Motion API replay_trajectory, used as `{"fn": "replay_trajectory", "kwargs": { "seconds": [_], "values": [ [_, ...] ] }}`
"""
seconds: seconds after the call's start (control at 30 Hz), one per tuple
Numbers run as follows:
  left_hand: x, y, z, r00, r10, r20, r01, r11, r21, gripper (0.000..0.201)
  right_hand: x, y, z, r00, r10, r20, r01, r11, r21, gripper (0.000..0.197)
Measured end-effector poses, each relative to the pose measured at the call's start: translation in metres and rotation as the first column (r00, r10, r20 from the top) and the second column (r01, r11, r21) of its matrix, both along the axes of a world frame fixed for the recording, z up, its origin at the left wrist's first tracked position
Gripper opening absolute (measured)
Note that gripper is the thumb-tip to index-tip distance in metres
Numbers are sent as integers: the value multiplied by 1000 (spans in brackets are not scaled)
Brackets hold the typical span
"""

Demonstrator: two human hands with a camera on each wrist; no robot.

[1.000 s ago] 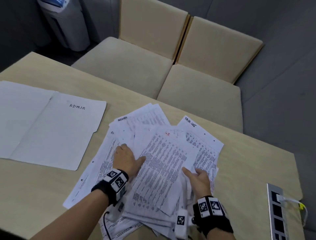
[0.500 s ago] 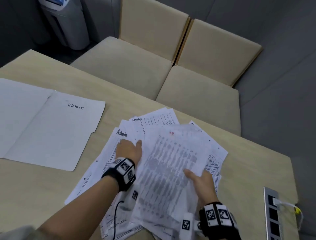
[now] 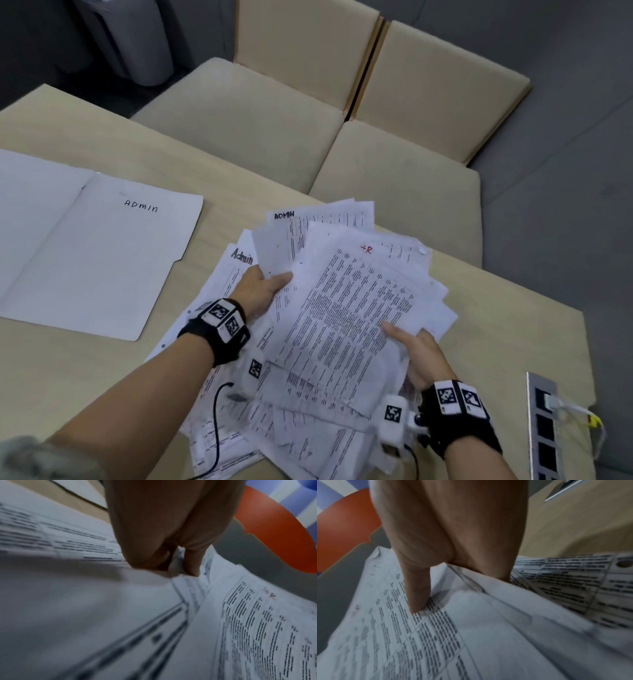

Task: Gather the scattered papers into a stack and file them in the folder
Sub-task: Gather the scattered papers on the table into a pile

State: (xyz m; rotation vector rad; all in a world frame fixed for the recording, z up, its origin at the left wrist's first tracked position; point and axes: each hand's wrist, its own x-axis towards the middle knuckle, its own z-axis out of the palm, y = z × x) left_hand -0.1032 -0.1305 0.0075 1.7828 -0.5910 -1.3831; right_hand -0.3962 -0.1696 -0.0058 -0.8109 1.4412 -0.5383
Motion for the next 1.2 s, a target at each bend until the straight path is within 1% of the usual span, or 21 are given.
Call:
{"fn": "replay_trajectory", "kwargs": {
  "seconds": [0.07, 0.17, 0.23, 0.27, 0.3, 0.37, 0.43, 0.47, 0.53, 0.6, 0.63, 0.67, 0.73, 0.8, 0.87, 0.93, 0.97, 1.0, 1.03, 1.13, 1.2],
  "values": [
    [4, 5, -4, 997, 78, 1, -78, 997, 0, 50, 10, 2, 1, 993, 100, -60, -100, 995, 5, 47],
    [11, 6, -11, 991, 132, -16, -129, 987, 99, 86, 19, 8, 5, 967, 225, -117, -225, 974, 11, 39],
    [9, 9, -11, 990, 104, -97, -87, 982, 170, 115, 21, 10, 4, 976, 150, -160, -158, 987, -33, 38],
    [7, 12, -12, 991, 62, -121, -40, 985, 170, 120, 21, 10, 1, 981, 90, -172, -102, 993, -64, 40],
    [4, 17, -15, 991, 25, -134, -5, 989, 145, 114, 21, 12, -2, 987, 29, -159, -43, 995, -86, 43],
    [-5, 26, -16, 989, -42, -139, 51, 997, 65, 73, 23, 15, -8, 991, -45, -125, 34, 995, -92, 53],
    [-11, 27, -17, 987, -96, -132, 101, 995, 24, 49, 27, 21, -6, 990, -23, -136, 8, 994, -112, 61],
    [-14, 26, -8, 981, -127, -147, 127, 992, -14, 46, 29, 22, -3, 989, -4, -151, -15, 992, -123, 65],
    [-13, 20, 15, 956, -254, -144, 234, 961, -145, 55, 28, 22, 7, 988, -12, -152, -13, 987, -160, 71],
    [-6, 17, 42, 918, -385, -93, 348, 897, -270, 58, 26, 21, 17, 984, -56, -171, 24, 983, -185, 86],
    [1, 17, 54, 911, -409, -59, 373, 875, -309, 57, 24, 17, 21, 974, -84, -210, 41, 979, -202, 96],
    [7, 18, 69, 916, -401, -22, 371, 865, -338, 55, 22, 13, 25, 963, -128, -238, 78, 975, -209, 100],
    [22, 20, 86, 935, -354, 16, 333, 863, -379, 48, 10, 3, 26, 923, -268, -276, 215, 954, -209, 86],
    [35, 25, 94, 969, -244, -40, 210, 899, -385, 41, -10, 1, 16, 828, -380, -411, 326, 925, -197, 80],
    [51, 31, 80, 990, -112, -81, 77, 931, -356, 35, -37, 8, -6, 733, -385, -561, 402, 910, -99, 103],
    [61, 33, 59, 994, -27, -110, -5, 961, -277, 37, -48, 18, -17, 689, -277, -670, 397, 917, 29, 115],
    [63, 35, 46, 992, 14, -124, -41, 974, -222, 33, -44, 23, -14, 688, -226, -689, 380, 922, 76, 118],
    [61, 37, 36, 993, 47, -109, -67, 981, -181, 21, -36, 27, -7, 702, -190, -687, 353, 930, 104, 117],
    [58, 40, 25, 994, 74, -82, -85, 987, -140, 13, -28, 29, -3, 729, -162, -665, 327, 936, 131, 111],
    [45, 48, -7, 994, 108, -29, -110, 993, -49, 19, -11, 33, -4, 795, -87, -601, 214, 966, 143, 72],
    [41, 51, -25, 987, 162, 3, -162, 987, 13, 20, -4, 33, -7, 812, -65, -580, 170, 977, 128, 67]
  ]
}}
